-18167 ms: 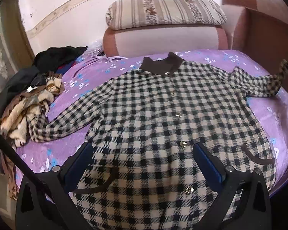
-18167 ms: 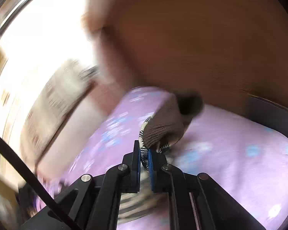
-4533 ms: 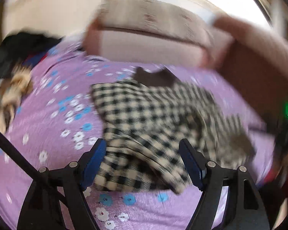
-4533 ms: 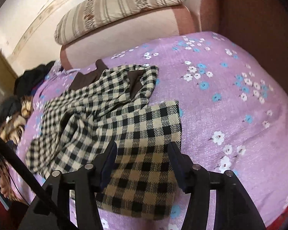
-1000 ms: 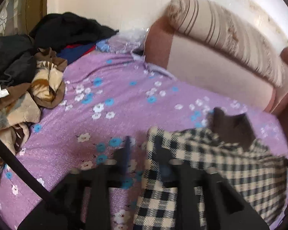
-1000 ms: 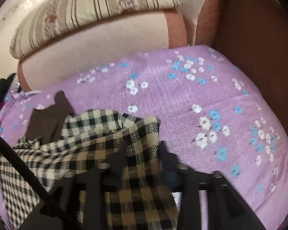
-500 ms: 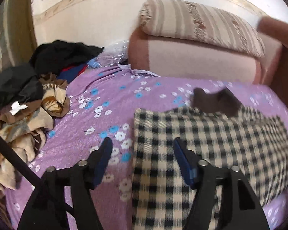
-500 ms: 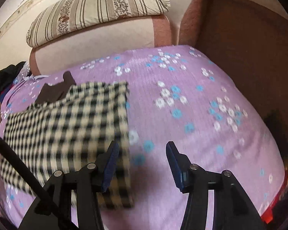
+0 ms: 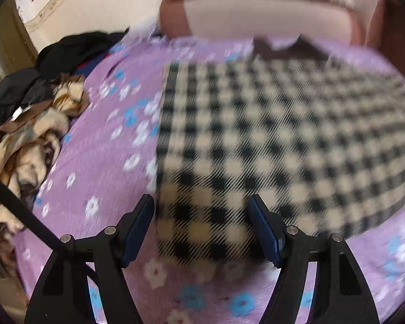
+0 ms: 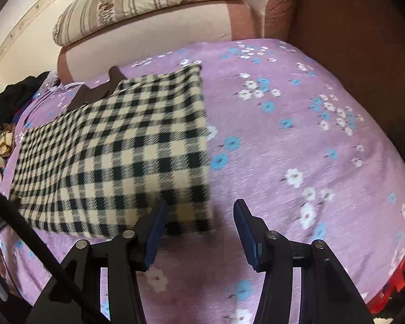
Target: Fold large clothes
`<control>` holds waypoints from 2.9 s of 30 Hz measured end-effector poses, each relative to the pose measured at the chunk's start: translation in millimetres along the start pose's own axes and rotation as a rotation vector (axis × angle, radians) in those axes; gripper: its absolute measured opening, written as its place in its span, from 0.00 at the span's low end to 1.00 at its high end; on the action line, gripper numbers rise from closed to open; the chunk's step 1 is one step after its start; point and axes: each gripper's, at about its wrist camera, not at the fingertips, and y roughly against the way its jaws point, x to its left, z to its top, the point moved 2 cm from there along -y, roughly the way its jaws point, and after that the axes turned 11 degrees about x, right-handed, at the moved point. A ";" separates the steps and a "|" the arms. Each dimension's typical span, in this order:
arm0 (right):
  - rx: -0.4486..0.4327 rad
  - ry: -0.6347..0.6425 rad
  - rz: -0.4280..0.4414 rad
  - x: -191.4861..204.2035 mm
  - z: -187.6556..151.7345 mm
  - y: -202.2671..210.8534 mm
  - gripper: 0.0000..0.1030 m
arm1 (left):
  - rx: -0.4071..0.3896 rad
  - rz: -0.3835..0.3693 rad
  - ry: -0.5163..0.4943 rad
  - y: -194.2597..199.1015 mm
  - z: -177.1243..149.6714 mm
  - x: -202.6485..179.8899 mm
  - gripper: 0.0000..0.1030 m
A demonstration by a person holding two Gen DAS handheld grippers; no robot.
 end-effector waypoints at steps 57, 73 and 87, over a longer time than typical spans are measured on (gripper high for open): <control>-0.205 -0.023 0.002 -29.6 -111.7 48.5 0.57 | -0.105 -0.149 0.124 79.5 -94.3 -52.3 0.71; -0.211 0.074 0.013 13.7 -76.2 54.9 0.65 | -0.116 -0.155 0.129 86.0 -36.9 -16.0 0.72; -0.048 0.240 -0.035 125.8 81.5 -52.0 0.38 | 0.001 -0.002 0.228 -20.3 44.6 28.1 0.72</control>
